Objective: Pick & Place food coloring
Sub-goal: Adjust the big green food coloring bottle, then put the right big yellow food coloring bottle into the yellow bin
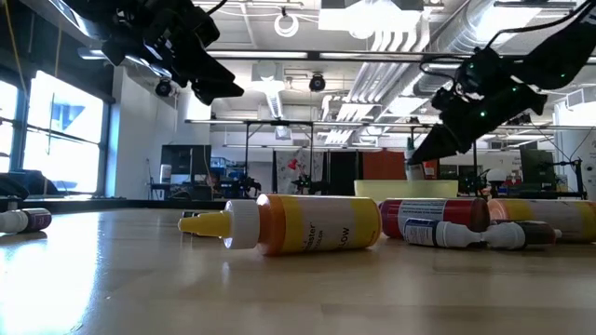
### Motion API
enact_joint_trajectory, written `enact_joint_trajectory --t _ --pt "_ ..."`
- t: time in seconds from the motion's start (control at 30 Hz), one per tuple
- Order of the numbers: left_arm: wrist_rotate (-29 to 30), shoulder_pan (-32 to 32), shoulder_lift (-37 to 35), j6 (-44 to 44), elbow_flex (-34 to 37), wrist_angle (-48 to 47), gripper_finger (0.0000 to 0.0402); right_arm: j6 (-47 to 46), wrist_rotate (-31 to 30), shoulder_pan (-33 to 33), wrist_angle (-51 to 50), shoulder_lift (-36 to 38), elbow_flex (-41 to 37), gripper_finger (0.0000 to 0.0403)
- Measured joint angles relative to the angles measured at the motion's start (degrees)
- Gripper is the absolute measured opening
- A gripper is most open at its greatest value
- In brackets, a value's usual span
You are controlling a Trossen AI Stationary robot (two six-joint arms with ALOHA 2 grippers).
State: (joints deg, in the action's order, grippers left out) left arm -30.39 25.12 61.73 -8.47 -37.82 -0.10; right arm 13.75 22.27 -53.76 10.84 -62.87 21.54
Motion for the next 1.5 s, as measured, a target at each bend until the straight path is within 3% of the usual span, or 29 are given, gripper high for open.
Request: enact_joint_trajectory --t 0.1,0.3,0.47,0.63,0.97,1.33,1.5 --pt "0.0 0.0 0.0 0.0 0.0 0.0 0.0206 -2.4 -1.1 0.0 0.0 3.0 -2.0 0.0129" --pt "0.0 0.0 0.0 0.0 0.0 0.0 0.0206 -8.1 -9.9 0.0 7.1 5.5 -9.8 0.0129" --pt "1.0 0.0 0.0 0.0 0.0 0.0 0.0206 -11.6 -9.4 0.0 20.9 5.5 -16.8 0.0129" --pt "3.6 0.0 0.0 0.0 0.0 0.0 0.0206 -11.9 -10.0 0.0 25.6 5.5 -20.8 0.0129" --pt "7.0 0.0 0.0 0.0 0.0 0.0 0.0206 -16.3 -12.0 0.0 26.5 5.5 -20.9 0.0134" --pt "7.0 0.0 0.0 0.0 0.0 0.0 0.0206 -16.8 -11.2 0.4 25.9 5.5 -20.9 0.0198" --pt "7.0 0.0 0.0 1.7 0.0 0.0 0.0206 -18.0 -9.8 3.4 26.3 5.5 -20.8 0.0204"
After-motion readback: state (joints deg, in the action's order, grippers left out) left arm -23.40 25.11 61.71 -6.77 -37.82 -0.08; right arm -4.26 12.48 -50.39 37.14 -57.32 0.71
